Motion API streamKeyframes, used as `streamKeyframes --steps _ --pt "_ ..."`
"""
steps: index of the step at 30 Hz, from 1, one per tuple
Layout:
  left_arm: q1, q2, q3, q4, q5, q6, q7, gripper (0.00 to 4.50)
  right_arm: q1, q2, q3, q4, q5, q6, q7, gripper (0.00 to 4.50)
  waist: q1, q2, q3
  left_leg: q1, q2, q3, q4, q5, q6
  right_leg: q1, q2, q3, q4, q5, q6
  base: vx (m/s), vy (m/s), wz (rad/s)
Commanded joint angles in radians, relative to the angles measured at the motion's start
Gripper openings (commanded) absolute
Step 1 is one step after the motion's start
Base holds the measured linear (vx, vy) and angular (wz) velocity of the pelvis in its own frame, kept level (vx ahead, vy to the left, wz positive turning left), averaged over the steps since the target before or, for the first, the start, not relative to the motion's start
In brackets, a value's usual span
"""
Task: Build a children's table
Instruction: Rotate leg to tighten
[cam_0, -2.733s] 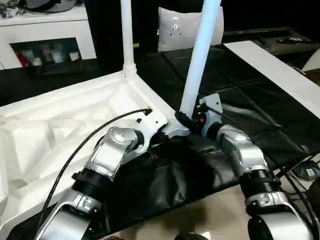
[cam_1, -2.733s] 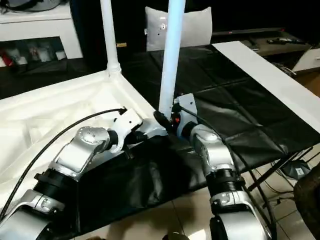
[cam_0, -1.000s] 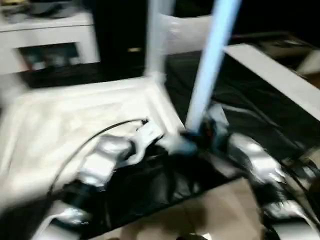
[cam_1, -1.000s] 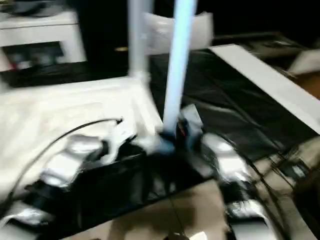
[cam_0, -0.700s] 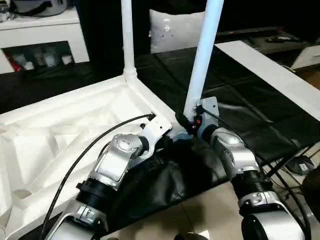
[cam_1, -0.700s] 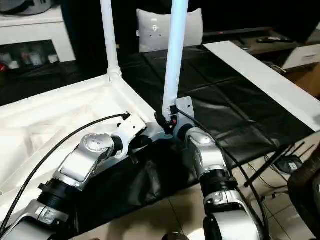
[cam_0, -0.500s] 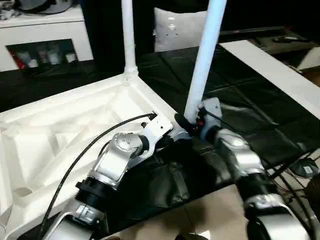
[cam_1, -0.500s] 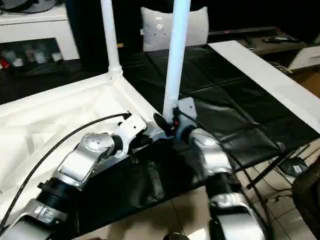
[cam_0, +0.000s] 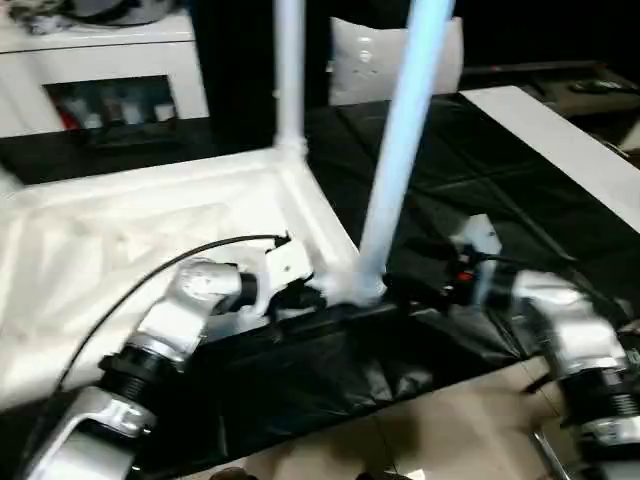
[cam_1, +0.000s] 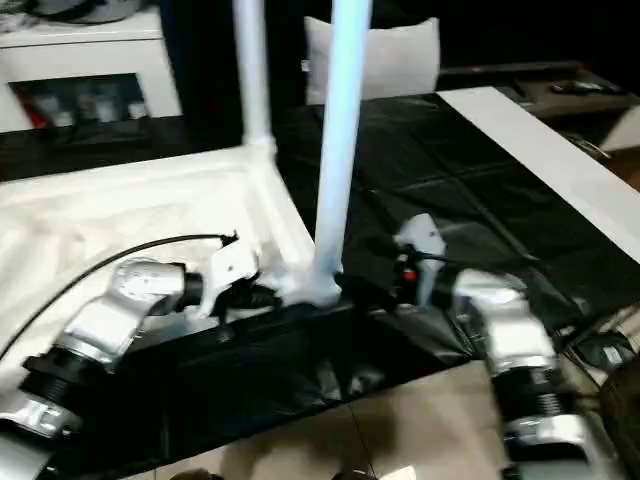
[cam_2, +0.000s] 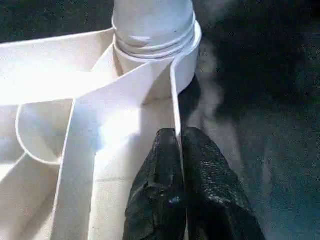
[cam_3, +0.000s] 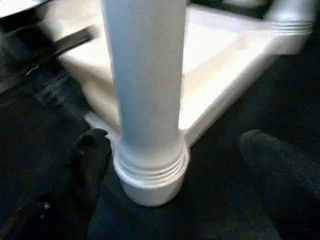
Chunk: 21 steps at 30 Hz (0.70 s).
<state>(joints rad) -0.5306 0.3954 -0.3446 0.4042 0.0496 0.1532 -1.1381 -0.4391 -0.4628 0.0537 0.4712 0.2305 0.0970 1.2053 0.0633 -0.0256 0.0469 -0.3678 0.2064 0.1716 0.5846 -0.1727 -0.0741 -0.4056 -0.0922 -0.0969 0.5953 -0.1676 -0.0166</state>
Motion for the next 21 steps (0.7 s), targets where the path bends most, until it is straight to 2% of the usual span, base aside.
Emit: streamKeyframes --steps 1,3,4,6,7,8,11,14,15,18,21 --pt "-0.022 -0.006 -0.062 -0.006 0.003 -0.033 -0.076 0.0 -0.02 -0.016 0.026 -0.015 0.006 -0.016 0.075 4.14 -0.004 -0.005 -0.058 0.012 0.028 0.003 -0.067 -0.275 0.062 0.047 -0.051 0.05 -0.079 -0.314 -0.184 0.0 0.0 0.0" --pt "-0.015 -0.003 -0.083 -0.025 -0.01 -0.043 -0.131 0.0 -0.037 -0.036 0.063 0.006 -0.013 -0.029 0.147 4.02 0.0 -0.008 -0.06 0.011 0.029 0.002 -0.067 -0.268 0.056 0.049 -0.052 0.049 -0.076 -0.311 -0.188 0.0 0.0 0.0" --pt "-0.015 -0.003 -0.083 -0.025 -0.01 -0.043 -0.131 0.0 -0.037 -0.036 0.063 0.006 -0.013 -0.029 0.147 3.94 0.002 -0.006 -0.06 0.011 0.029 0.001 -0.067 -0.265 0.056 0.05 -0.052 0.049 -0.074 -0.309 -0.191 0.0 0.0 0.0" --pt "-0.016 -0.002 -0.099 -0.029 -0.013 -0.061 -0.16 0.0 -0.046 -0.047 0.105 0.017 -0.032 -0.038 0.207 3.81 0.007 -0.012 -0.06 0.01 0.03 0.003 -0.065 -0.256 0.06 0.051 -0.053 0.05 -0.073 -0.303 -0.194 0.0 0.0 0.0" --pt "-0.019 -0.002 -0.101 -0.025 -0.013 -0.064 -0.163 0.0 -0.049 -0.048 0.117 0.02 -0.037 -0.042 0.221 3.62 0.009 -0.011 -0.059 0.01 0.031 0.002 -0.066 -0.254 0.058 0.051 -0.054 0.05 -0.072 -0.308 -0.193 0.0 0.0 0.0" --pt "-0.023 0.0 -0.107 -0.02 -0.009 -0.072 -0.169 0.0 -0.059 -0.044 0.133 0.037 -0.052 -0.057 0.229 3.57 0.013 -0.014 -0.059 0.011 0.03 0.004 -0.065 -0.253 0.059 0.048 -0.054 0.051 -0.074 -0.317 -0.188 0.0 0.0 0.0" --pt "-0.026 0.008 -0.12 -0.021 -0.006 -0.081 -0.196 0.0 -0.092 -0.022 0.148 0.085 -0.066 -0.076 0.239 3.3 0.019 -0.016 -0.06 0.012 0.031 0.003 -0.066 -0.245 0.049 0.048 -0.055 0.051 -0.071 -0.323 -0.187 0.0 0.0 0.0" --pt "-0.026 0.009 -0.122 -0.022 -0.007 -0.083 -0.205 0.0 -0.1 -0.018 0.152 0.095 -0.066 -0.078 0.247 3.05 0.021 -0.014 -0.061 0.014 0.032 0.003 -0.066 -0.24 0.046 0.048 -0.054 0.052 -0.069 -0.3 -0.192 0.0 0.0 0.0" --pt "-0.028 0.008 -0.121 -0.02 -0.006 -0.086 -0.205 0.0 -0.109 -0.017 0.161 0.106 -0.073 -0.084 0.256 2.85 0.02 -0.016 -0.062 0.011 0.032 0.003 -0.066 -0.233 0.049 0.051 -0.053 0.051 -0.065 -0.276 -0.198 0.0 0.0 0.0" --pt "-0.036 0.006 -0.119 -0.008 -0.003 -0.092 -0.208 0.0 -0.127 -0.017 0.174 0.133 -0.072 -0.088 0.29 2.61 0.019 -0.021 -0.061 0.01 0.03 0.004 -0.065 -0.237 0.05 0.051 -0.055 0.05 -0.069 -0.309 -0.188 0.0 0.0 0.0" --pt "-0.04 0.006 -0.119 0.003 -0.004 -0.095 -0.208 0.0 -0.135 -0.025 0.176 0.141 -0.062 -0.078 0.321 2.4 0.021 -0.02 -0.06 0.011 0.031 0.003 -0.065 -0.236 0.049 0.05 -0.054 0.05 -0.07 -0.319 -0.18 0.0 0.0 0.0"
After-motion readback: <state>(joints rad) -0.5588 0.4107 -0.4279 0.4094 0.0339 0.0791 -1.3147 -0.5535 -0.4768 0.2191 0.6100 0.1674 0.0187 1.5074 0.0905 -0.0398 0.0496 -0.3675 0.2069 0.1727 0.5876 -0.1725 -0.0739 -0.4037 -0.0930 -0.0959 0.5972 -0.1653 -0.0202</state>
